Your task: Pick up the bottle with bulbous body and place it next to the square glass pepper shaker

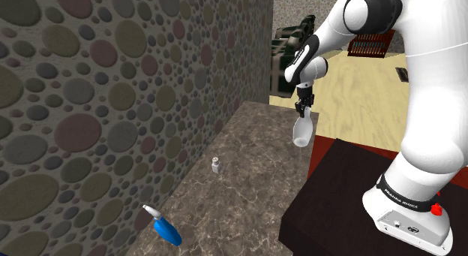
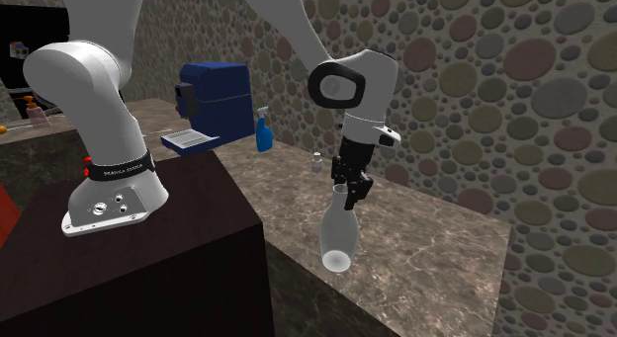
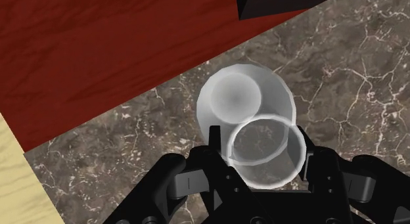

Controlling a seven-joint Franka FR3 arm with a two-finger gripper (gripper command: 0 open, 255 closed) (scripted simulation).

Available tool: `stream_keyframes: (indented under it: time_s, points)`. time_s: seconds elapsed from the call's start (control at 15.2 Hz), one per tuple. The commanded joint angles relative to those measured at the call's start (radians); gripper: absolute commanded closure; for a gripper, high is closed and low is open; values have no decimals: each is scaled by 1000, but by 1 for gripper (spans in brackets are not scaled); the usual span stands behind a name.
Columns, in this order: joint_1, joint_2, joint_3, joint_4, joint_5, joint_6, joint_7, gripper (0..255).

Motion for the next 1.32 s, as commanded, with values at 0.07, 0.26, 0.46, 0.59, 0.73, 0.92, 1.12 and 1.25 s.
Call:
stream_keyframes:
  time_s: [0.07,0.26,0.46,0.59,0.73,0.92,1.12,1.25]
  points:
    - [0,0,0,0,0,0,0,255]
    - [7,-33,-9,-3,-12,-30,5,255]
    - [13,-66,-16,-3,-24,-60,11,255]
    - [17,-87,-21,-3,-32,-81,15,255]
    - [20,-107,-26,-1,-39,-103,18,255]
    - [25,-137,-32,3,-51,-135,23,255]
    - [30,-166,-37,9,-62,-169,28,255]
    - [33,-184,-41,14,-69,-191,32,255]
